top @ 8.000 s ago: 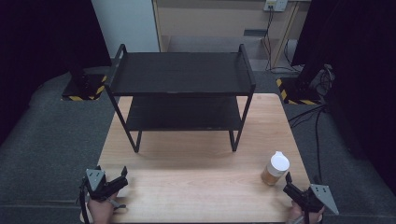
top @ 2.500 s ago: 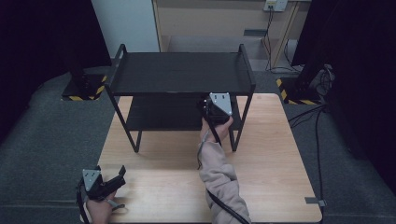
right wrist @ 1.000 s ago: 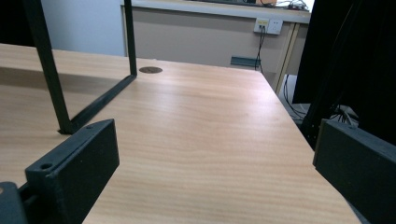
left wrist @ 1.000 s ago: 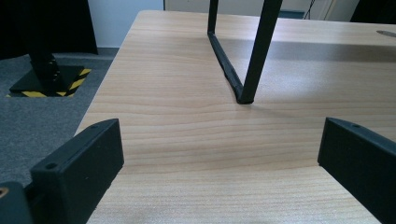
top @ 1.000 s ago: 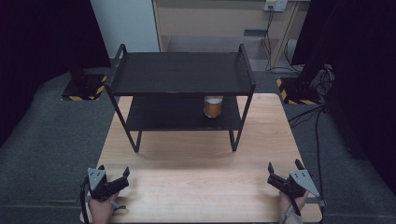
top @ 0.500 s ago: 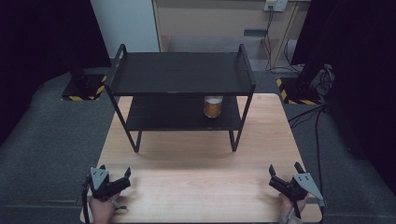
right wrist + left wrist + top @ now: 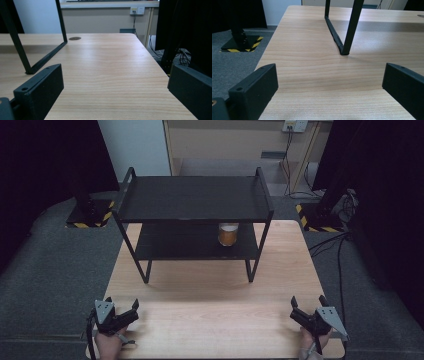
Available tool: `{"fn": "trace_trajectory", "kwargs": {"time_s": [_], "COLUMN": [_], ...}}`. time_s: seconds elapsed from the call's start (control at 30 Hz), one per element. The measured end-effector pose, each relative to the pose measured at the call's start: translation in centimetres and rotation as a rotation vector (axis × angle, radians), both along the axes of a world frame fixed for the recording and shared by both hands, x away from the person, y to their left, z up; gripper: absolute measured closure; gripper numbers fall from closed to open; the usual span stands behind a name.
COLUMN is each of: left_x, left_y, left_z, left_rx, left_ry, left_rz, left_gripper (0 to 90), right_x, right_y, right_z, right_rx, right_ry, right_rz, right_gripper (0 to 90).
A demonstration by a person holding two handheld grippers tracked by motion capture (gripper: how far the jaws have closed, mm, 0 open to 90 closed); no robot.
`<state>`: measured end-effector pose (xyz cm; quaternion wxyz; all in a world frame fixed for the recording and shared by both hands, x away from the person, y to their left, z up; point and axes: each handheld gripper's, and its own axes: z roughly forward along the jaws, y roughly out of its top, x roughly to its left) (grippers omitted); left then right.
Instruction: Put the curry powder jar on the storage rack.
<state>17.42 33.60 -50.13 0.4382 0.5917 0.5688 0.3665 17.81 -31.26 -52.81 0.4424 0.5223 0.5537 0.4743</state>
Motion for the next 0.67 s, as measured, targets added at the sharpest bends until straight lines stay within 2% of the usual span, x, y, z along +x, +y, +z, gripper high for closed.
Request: {"fn": "trace_trajectory", "kwargs": {"time_s": [0.4, 0.67], "left_x": [0.10, 0.16], "left_y": [-0.03, -0.09], "left_z": [0.09, 0.15], "left_rx": [-0.003, -0.001], "left_ry": [0.009, 0.015], "left_rz": [0.004, 0.007], "left_gripper": [0.0, 0.0], "right_x": [0.09, -0.03], "right_y": [0.07, -0.04], "right_z": [0.16, 0.04], "right_rx": [0.001, 0.018], "right_ry": [0.014, 0.007], "right_rz": [-0.001, -0.002], "right_gripper": [0.5, 0.5]}}
